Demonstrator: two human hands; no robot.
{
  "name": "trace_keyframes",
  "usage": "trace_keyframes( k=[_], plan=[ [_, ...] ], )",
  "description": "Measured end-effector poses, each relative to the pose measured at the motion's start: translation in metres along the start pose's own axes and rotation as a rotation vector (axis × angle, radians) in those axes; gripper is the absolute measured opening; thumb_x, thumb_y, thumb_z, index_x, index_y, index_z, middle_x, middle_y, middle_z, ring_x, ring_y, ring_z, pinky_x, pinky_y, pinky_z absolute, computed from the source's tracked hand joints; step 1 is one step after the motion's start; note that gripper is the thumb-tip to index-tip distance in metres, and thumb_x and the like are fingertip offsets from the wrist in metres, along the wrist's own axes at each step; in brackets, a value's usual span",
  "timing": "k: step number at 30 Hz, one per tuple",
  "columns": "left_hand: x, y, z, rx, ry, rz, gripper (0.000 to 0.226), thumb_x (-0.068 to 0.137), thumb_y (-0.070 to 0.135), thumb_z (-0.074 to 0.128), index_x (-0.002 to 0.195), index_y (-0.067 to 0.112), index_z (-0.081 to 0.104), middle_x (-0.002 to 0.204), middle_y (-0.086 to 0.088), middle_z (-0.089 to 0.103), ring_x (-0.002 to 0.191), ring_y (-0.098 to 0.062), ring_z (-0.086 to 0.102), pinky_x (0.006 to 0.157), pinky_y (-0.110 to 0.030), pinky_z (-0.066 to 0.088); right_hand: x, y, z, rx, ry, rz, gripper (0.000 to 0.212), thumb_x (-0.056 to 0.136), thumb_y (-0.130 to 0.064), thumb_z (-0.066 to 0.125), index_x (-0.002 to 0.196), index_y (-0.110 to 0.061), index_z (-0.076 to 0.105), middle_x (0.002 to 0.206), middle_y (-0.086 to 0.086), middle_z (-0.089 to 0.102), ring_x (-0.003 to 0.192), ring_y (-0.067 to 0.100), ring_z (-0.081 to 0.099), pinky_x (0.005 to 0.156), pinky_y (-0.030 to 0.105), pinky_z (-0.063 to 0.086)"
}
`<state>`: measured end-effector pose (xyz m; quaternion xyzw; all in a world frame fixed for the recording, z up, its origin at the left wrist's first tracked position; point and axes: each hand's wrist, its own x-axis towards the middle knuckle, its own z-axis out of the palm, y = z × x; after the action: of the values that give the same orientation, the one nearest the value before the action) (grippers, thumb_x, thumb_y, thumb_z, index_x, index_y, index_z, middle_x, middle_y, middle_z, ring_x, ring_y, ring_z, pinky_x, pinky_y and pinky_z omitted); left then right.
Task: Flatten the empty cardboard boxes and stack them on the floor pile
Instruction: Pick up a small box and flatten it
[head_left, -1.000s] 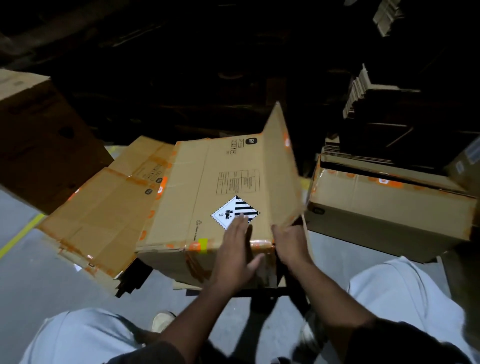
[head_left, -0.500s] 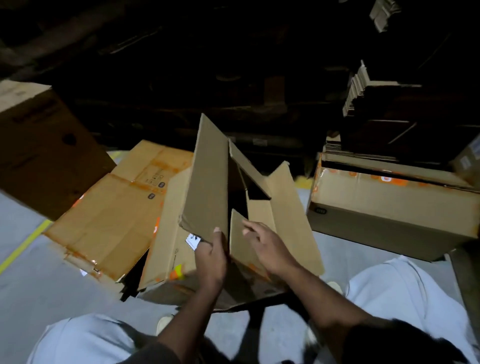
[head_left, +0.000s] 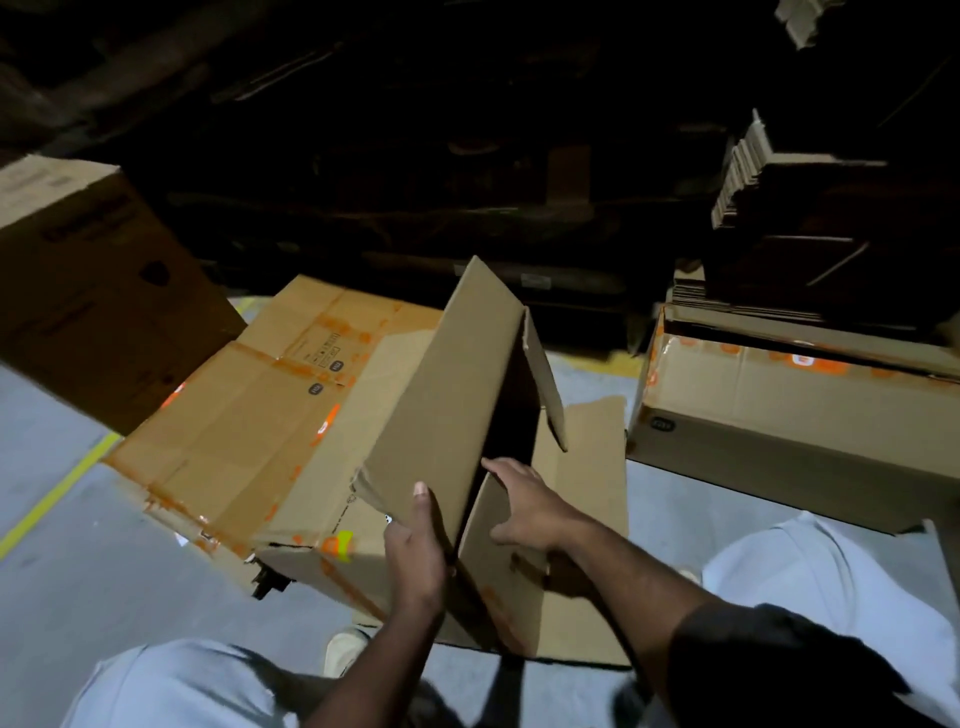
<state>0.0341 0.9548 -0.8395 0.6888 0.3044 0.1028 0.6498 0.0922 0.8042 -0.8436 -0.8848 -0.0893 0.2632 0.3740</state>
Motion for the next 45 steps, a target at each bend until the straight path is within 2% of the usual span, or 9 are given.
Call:
trace_keyframes(
  k=[3, 9, 14, 19, 25, 30, 36, 40, 45],
  plan=[
    [0.003, 0.010, 0.008, -0.036, 0.041, -0.068, 0.053, 0.100, 0.050, 0.051, 0.103, 0.000, 0.067, 0.094, -0.007, 0.067, 0.085, -0.023, 0.061, 0.077, -0.034, 0.046, -0.002, -0.003, -0.012, -0.064, 0.137, -0.079, 0.091, 0.071, -0.030, 0.087, 0.148, -0.029, 0.039, 0.150, -0.005, 0.032, 0.137, 0.015, 0.033, 0.109, 0.030, 0.037],
    [0.036, 0.051, 0.025, -0.351, 0.156, -0.197, 0.034, 0.104, 0.036, 0.052, 0.123, 0.008, 0.055, 0.122, -0.010, 0.062, 0.108, -0.027, 0.060, 0.094, -0.036, 0.049, -0.037, -0.024, -0.024, -0.285, 0.346, -0.180, 0.027, 0.081, -0.043, 0.077, 0.101, -0.029, 0.066, 0.099, -0.008, 0.049, 0.085, 0.014, 0.055, 0.069, 0.027, 0.042],
    [0.065, 0.046, 0.037, 0.099, -0.255, -0.067, 0.054, 0.102, 0.046, 0.049, 0.143, 0.012, 0.050, 0.137, -0.006, 0.060, 0.125, -0.027, 0.058, 0.109, -0.046, 0.045, -0.058, -0.034, -0.011, -0.292, 0.412, -0.248, 0.021, 0.093, -0.030, 0.064, 0.112, -0.025, 0.072, 0.104, -0.005, 0.067, 0.091, 0.017, 0.063, 0.078, 0.033, 0.051],
    [0.056, 0.041, 0.051, 0.933, -0.689, 0.413, 0.073, 0.097, 0.050, 0.052, 0.157, 0.020, 0.023, 0.161, 0.000, 0.029, 0.153, -0.018, 0.015, 0.123, -0.042, 0.002, -0.061, -0.026, -0.013, -0.130, 0.549, -0.095, 0.020, 0.090, -0.027, 0.068, 0.110, -0.027, 0.072, 0.103, -0.011, 0.072, 0.094, 0.011, 0.065, 0.080, 0.030, 0.052],
    [0.064, 0.052, 0.062, 0.729, -0.507, 0.225, 0.044, 0.106, 0.037, 0.035, 0.136, 0.011, 0.053, 0.143, -0.012, 0.052, 0.139, -0.032, 0.040, 0.120, -0.052, 0.021, -0.064, -0.034, -0.004, -0.041, 0.594, -0.089, 0.030, 0.091, -0.030, 0.069, 0.121, -0.028, 0.070, 0.112, -0.011, 0.073, 0.100, 0.009, 0.066, 0.087, 0.029, 0.055],
    [0.060, 0.050, 0.051, 0.904, -0.708, 0.306, 0.092, 0.082, 0.070, 0.032, 0.159, 0.022, 0.018, 0.166, 0.002, 0.018, 0.155, -0.010, 0.002, 0.121, -0.047, -0.014, -0.068, -0.039, 0.003, -0.057, 0.613, -0.131, 0.037, 0.094, -0.028, 0.066, 0.131, -0.026, 0.065, 0.123, -0.012, 0.069, 0.111, 0.005, 0.062, 0.094, 0.020, 0.049],
    [0.063, 0.044, 0.035, 0.758, -0.625, 0.506, 0.114, 0.079, 0.094, 0.012, 0.161, 0.016, 0.013, 0.169, -0.001, 0.007, 0.156, -0.013, -0.001, 0.125, -0.042, -0.008, -0.059, -0.040, -0.015, 0.064, 0.662, -0.122, 0.039, 0.092, -0.030, 0.069, 0.130, -0.033, 0.062, 0.122, -0.015, 0.068, 0.109, 0.003, 0.063, 0.093, 0.027, 0.053],
    [0.025, 0.019, 0.012, 0.843, -0.623, 0.831, 0.118, 0.081, 0.090, 0.033, 0.160, 0.014, -0.008, 0.167, -0.002, -0.019, 0.154, -0.014, -0.018, 0.124, -0.045, -0.010, -0.043, -0.048, -0.037, 0.196, 0.714, -0.097, 0.028, 0.092, -0.028, 0.070, 0.119, -0.033, 0.066, 0.111, -0.012, 0.071, 0.095, 0.004, 0.066, 0.084, 0.031, 0.056],
    [-0.032, -0.005, 0.008, 0.938, -0.561, 0.751, 0.145, 0.063, 0.098, 0.051, 0.157, 0.011, -0.017, 0.164, -0.003, -0.030, 0.152, -0.018, -0.026, 0.121, -0.048, -0.012, -0.023, -0.061, -0.050, 0.411, 0.702, -0.060, 0.028, 0.095, -0.018, 0.062, 0.120, -0.027, 0.071, 0.119, -0.008, 0.070, 0.108, 0.008, 0.064, 0.091, 0.021, 0.049]
  ],
)
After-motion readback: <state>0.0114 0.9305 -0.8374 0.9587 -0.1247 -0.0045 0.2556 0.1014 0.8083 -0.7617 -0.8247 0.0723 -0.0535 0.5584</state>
